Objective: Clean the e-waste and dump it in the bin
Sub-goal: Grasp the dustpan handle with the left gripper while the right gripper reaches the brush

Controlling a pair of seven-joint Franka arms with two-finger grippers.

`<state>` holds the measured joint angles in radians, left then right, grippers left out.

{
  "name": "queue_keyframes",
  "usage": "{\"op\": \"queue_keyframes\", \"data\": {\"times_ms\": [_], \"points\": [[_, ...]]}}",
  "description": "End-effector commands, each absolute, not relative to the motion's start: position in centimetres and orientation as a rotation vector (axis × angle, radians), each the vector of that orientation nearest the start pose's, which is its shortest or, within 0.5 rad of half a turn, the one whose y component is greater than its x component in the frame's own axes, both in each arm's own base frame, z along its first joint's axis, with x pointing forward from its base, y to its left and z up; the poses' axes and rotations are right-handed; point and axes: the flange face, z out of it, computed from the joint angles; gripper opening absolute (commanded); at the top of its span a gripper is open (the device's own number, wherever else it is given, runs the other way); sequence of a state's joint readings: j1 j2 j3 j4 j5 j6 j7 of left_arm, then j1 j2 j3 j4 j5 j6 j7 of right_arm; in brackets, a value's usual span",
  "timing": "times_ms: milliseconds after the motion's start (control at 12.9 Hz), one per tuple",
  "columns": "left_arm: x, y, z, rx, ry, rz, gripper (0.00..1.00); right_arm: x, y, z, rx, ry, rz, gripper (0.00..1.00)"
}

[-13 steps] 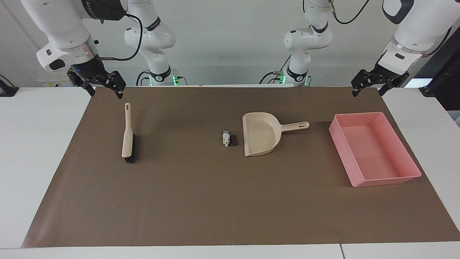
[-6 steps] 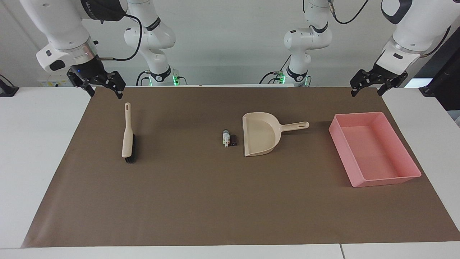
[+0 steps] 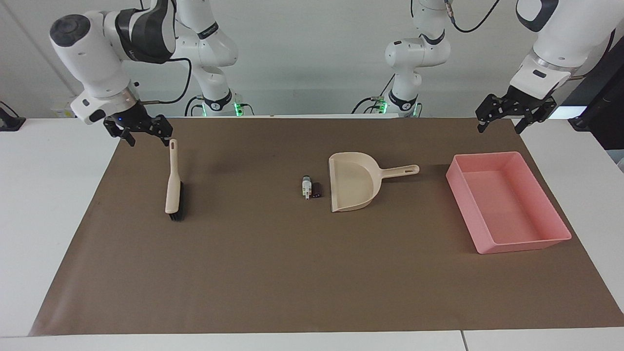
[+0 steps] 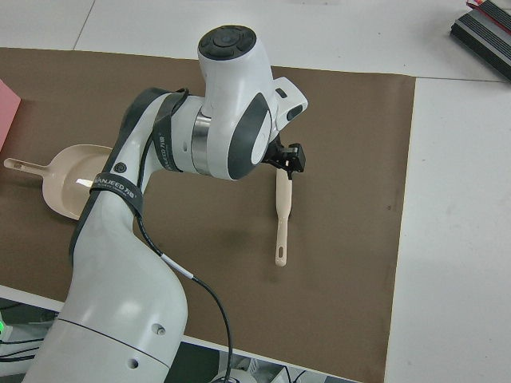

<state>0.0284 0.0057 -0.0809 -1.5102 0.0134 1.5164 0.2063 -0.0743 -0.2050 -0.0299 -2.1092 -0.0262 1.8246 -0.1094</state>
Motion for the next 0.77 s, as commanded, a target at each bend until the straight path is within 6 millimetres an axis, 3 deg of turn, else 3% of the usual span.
{"op": "queue_keyframes", "data": {"times_ms": [0, 155, 386, 541, 695], "points": [[54.8, -4.7, 64.6, -3.020, 0.824, -0.043, 0.99, 45.0, -6.8, 45.1, -3.127, -0.083, 0.153, 0.99], [54.5, -5.9, 63.9, -2.938, 1.083, -0.028, 0.99, 44.0, -8.8, 40.8, -3.124, -0.100, 0.136, 0.99], [52.5, -9.2, 62.6, -2.799, 1.415, 0.025, 0.99, 42.1, -9.3, 36.0, -3.112, -0.051, 0.133, 0.99], [50.6, -11.6, 60.4, -2.602, 1.725, 0.008, 0.94, 41.7, -9.5, 35.3, -3.086, -0.014, 0.141, 0.99], [49.8, -14.0, 57.6, -2.480, 1.836, 0.053, 0.93, 41.1, -9.4, 34.4, -3.081, -0.016, 0.166, 0.99]]}}
